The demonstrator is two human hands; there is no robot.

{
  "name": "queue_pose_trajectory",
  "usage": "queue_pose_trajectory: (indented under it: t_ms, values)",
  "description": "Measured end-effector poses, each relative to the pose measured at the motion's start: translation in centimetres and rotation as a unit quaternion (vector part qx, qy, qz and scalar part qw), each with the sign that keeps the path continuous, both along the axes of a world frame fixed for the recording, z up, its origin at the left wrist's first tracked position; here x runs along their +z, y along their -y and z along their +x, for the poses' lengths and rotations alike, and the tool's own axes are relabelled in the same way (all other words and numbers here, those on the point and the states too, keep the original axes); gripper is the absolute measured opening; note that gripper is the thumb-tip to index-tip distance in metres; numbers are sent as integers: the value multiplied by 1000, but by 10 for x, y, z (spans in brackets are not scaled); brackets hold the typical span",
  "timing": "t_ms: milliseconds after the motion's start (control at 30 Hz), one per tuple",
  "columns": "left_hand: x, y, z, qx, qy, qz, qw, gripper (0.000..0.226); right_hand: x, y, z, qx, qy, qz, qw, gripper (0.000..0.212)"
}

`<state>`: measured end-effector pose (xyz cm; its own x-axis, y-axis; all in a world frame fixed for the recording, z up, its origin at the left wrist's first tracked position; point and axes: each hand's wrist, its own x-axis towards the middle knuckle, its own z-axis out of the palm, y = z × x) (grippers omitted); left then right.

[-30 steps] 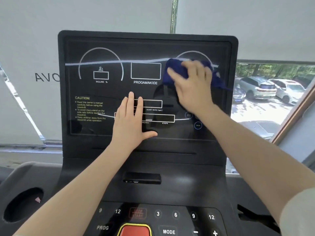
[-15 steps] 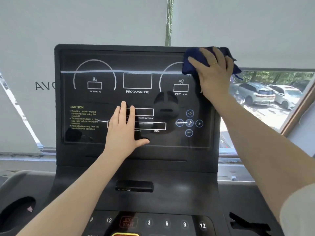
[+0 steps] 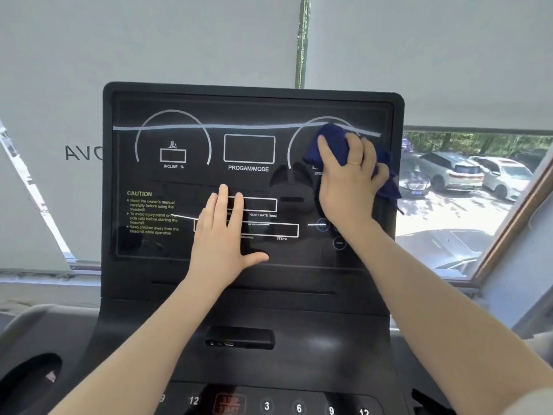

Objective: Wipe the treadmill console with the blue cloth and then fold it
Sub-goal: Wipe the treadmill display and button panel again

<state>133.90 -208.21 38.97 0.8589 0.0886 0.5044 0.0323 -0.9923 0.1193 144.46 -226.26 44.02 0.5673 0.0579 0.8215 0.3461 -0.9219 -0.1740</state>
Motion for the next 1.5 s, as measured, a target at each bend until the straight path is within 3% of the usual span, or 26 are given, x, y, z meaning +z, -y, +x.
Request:
queue_pose_trajectory:
  t_ms: [167, 300, 400, 533, 600, 767, 967, 1100, 1200, 1267, 1333, 1433, 1467, 1500]
  values:
    - [-4, -7, 7, -1, 36, 9, 999, 120, 17, -55, 4, 38, 50, -89, 994, 58]
    - [-8, -11, 10, -6, 62, 22, 998, 118, 33, -43, 14, 79, 41, -153, 984, 47]
    - [-9, -12, 10, -6, 66, 16, 998, 119, 41, -3, 21, 60, 38, -132, 989, 43]
    - [-8, -10, 8, -6, 55, 9, 998, 117, 41, 59, 26, 0, 9, -26, 1000, 42]
    - [-7, -8, 7, -6, 45, 4, 999, 117, 26, 77, 22, 4, 20, -13, 1000, 42]
    - [-7, -5, 7, -1, 37, 4, 999, 117, -55, 89, -14, 62, 54, -103, 991, 43]
    - [-12, 0, 3, 38, 42, 39, 998, 113, -137, 108, -71, 138, -20, -113, 984, 44]
    - [-22, 11, -7, 59, 47, 10, 997, 104, -172, 116, -108, 174, -86, -138, 971, 53]
    - [-31, 21, -18, 33, 43, -14, 998, 89, -187, 109, -139, 200, -158, -226, 940, 55]
    - [-36, 24, -28, -35, 44, -54, 997, 74, -176, 100, -152, 213, -242, -202, 925, 49]
    - [-37, 23, -46, -151, 44, -121, 980, 51, -150, 85, -168, 269, -359, -95, 889, 42]
    - [-33, 13, -86, -271, -9, -266, 925, 25, -107, 47, -200, 362, -447, 188, 796, 33]
    - [-31, 9, -103, -270, -55, -327, 904, 21, -98, 32, -212, 385, -474, 291, 737, 26]
    - [-32, 4, -119, -260, -103, -386, 879, 20, -92, 19, -222, 403, -515, 381, 653, 21]
